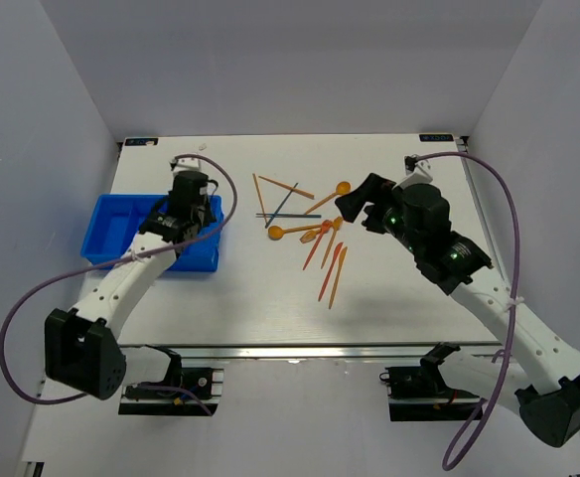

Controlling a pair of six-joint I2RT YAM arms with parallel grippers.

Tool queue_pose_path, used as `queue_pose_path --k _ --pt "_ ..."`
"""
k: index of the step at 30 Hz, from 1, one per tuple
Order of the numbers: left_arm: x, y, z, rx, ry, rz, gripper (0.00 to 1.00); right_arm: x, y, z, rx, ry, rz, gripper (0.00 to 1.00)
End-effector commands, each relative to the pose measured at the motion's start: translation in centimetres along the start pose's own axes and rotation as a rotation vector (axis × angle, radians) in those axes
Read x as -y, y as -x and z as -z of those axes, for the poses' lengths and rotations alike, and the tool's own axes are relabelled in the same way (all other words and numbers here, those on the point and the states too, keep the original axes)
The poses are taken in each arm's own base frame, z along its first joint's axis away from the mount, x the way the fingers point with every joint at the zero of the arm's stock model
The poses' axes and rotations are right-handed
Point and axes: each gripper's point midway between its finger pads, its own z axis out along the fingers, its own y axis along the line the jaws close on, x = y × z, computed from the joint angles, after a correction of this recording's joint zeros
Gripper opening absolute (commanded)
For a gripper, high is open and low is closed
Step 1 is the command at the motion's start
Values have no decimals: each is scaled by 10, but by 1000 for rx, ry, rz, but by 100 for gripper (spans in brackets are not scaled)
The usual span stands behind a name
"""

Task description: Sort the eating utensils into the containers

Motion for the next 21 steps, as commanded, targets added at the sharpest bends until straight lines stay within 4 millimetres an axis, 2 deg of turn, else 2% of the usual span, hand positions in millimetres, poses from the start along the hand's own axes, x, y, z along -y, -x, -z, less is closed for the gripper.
queue_pose_path --k 1,4,5,8,11,16,19,21 --pt "-29 14 -14 -25 81 -95 0 17 -25 -2 -86 -21 90 89" --pt "-35 15 -29 -65 107 -204 0 21 -36 -3 -119 -13 117 89" --pt "-34 19 -33 -47 112 -209 0 22 -39 -4 -126 -9 121 89" --pt "-38 16 -43 -42 112 -206 0 23 -46 -6 -146 6 136 89" --pt "-37 7 -50 -55 99 -177 0 24 -49 -9 -151 9 146 89" --pt "-37 -21 -68 -111 101 -134 1 23 -53 -13 -157 28 151 89" --pt "-39 -27 -75 -113 113 -97 8 25 -55 -14 -159 25 155 89" --pt "-40 -28 -79 -113 112 -75 8 27 -57 -15 -162 23 157 89"
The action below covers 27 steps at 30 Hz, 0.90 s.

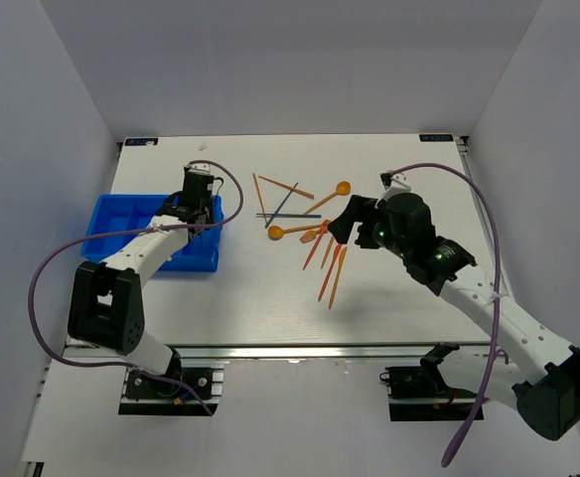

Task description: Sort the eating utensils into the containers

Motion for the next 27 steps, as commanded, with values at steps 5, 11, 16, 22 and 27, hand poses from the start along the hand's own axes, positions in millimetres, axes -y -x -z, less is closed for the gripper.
queue_pose_path --k 5,11,16,22,27 --pt "3 10 -8 36 -57 121 19 -1 1 -5 18 20 22 89" --pt "2 9 -3 31 -55 139 29 0 1 -6 12 18 30 89" --pt "0 14 13 55 -72 157 39 1 3 -9 6 2 44 89" --pt "-11 35 46 142 -79 179 52 5 -2 -18 -27 -20 56 89" --pt "-37 53 80 223 -2 216 85 16 -18 -43 -127 -83 80 89"
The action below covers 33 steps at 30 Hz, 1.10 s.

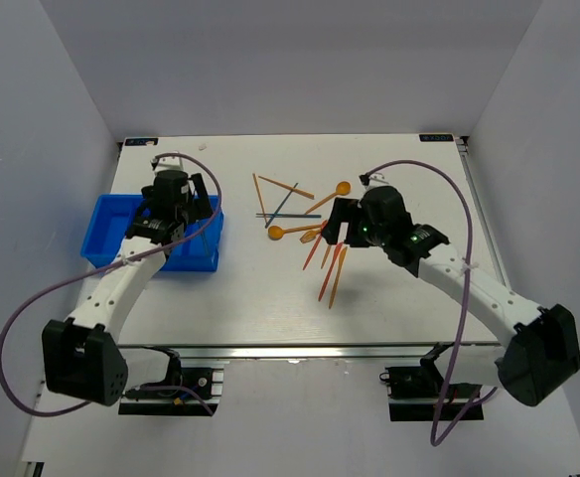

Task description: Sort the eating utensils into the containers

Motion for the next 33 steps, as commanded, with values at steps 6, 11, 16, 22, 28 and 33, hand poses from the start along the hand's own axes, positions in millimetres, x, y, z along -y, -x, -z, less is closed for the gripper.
queue_pose_path --k 6,11,16,22,28,33 --pt "-41 21 51 84 164 112 98 33 -6 -30 -104 -284 35 89" --pt "-60 -21 55 40 221 153 98 50 -16 -52 -77 -387 -5 82" --pt "-49 -36 57 37 113 119 98 63 -21 -82 -129 -494 15 42" --pt "-44 -36 58 41 77 112 98 60 -60 -95 -202 -505 -20 43" --pt "-38 -42 54 12 56 102 98 55 -92 -79 -218 -537 -40 42" --pt "-34 -42 55 9 31 101 98 66 -120 -61 -243 -570 -44 41"
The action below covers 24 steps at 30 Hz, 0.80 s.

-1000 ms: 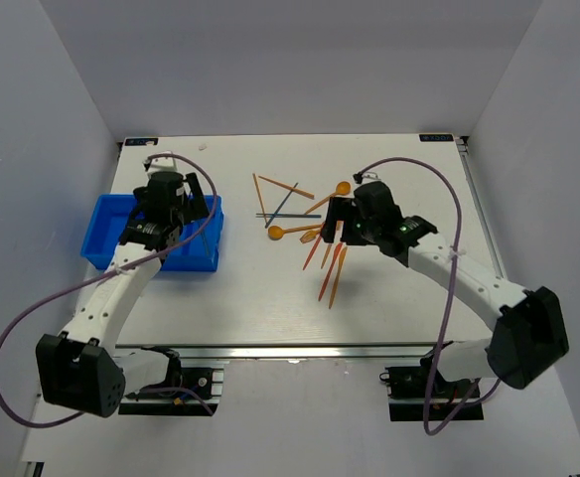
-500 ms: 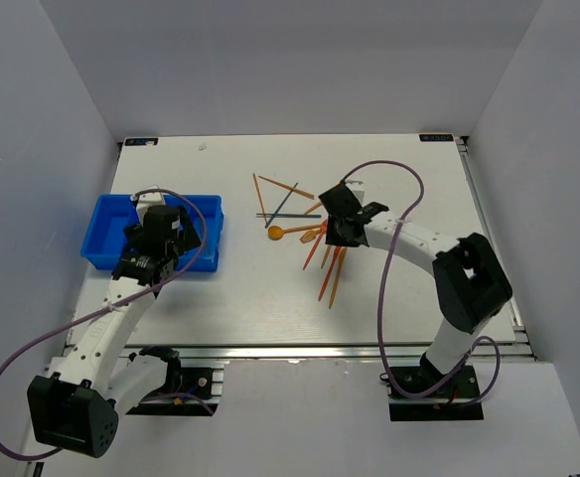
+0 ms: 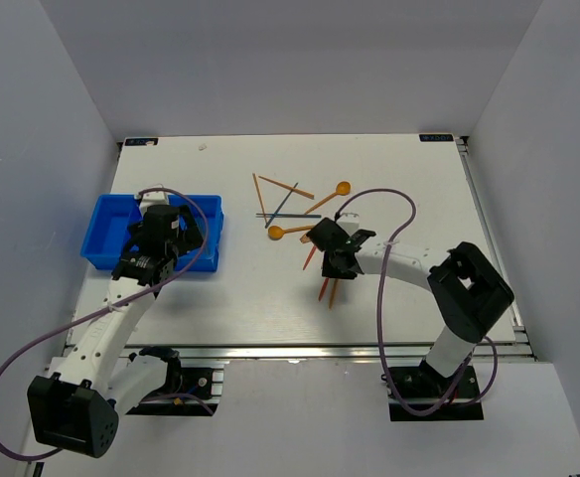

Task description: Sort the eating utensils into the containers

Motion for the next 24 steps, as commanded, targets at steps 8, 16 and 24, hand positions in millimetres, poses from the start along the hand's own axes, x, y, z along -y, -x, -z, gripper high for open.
queue_pose_path --k 8,16,24 --pt "11 4 4 13 -62 -3 98 15 -38 0 -23 14 -59 37" --pt "12 4 5 15 -59 -9 98 16 -56 -12 -63 27 -63 36" --pt "21 4 9 10 -114 -9 98 30 -73 -12 -109 -4 -47 0"
